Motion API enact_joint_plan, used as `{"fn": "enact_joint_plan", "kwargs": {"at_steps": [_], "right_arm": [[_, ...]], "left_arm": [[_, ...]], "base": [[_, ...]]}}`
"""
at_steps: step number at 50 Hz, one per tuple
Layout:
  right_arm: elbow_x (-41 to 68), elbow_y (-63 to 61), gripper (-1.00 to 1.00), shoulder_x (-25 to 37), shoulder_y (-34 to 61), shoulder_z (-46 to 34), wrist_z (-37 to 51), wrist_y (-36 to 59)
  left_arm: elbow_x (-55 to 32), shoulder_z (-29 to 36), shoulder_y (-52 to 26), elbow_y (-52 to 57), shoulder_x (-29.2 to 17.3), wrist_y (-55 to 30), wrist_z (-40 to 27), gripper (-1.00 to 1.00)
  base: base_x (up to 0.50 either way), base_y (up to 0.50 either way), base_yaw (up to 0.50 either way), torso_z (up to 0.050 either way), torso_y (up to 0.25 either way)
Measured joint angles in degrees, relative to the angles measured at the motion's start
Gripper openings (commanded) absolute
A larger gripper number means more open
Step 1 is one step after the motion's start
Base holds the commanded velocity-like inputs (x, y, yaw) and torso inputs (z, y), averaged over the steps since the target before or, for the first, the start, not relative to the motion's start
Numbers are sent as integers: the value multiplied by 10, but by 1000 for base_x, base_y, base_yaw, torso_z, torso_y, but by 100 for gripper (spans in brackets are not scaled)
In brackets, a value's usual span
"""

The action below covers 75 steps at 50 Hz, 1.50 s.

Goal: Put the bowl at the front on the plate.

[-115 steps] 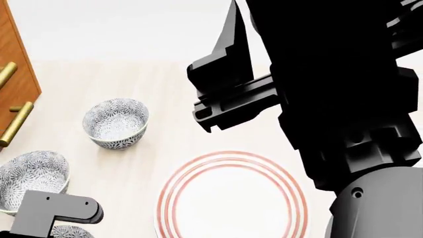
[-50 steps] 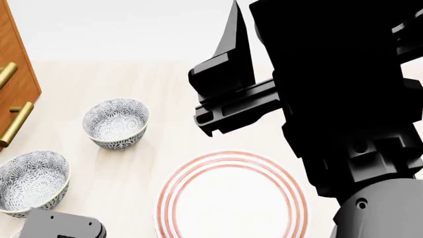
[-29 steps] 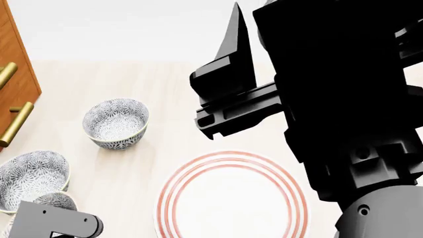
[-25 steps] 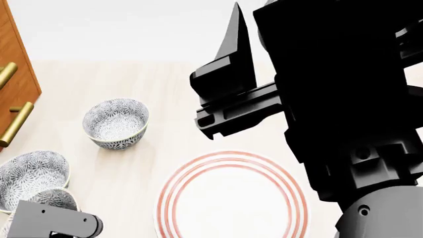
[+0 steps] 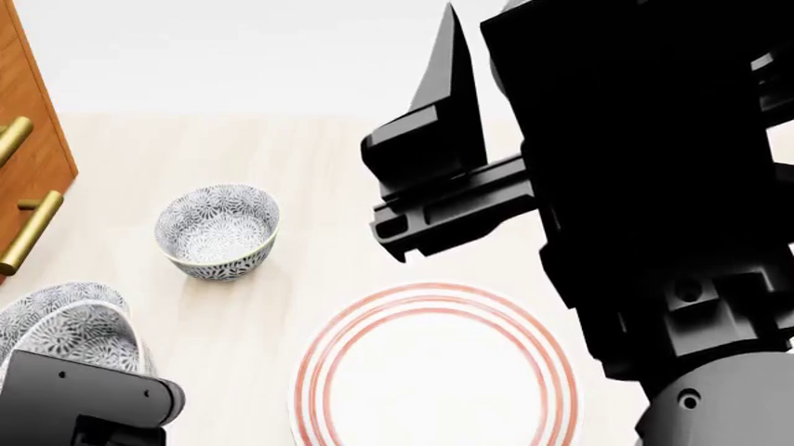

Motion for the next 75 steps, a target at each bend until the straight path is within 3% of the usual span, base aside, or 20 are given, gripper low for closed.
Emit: {"fn": "enact_joint_plan", "kwargs": {"at_steps": [49, 75], "right_arm": [[19, -14, 100, 13, 5, -7, 20, -7], [30, -14, 100, 13, 25, -10, 25, -6]], "left_arm": [[-43, -1, -87, 37, 6, -13, 21, -100], [-10, 30, -158, 35, 34, -5, 69, -100]], "base": [[0, 0, 0, 0, 0], [0, 0, 0, 0, 0]]}}
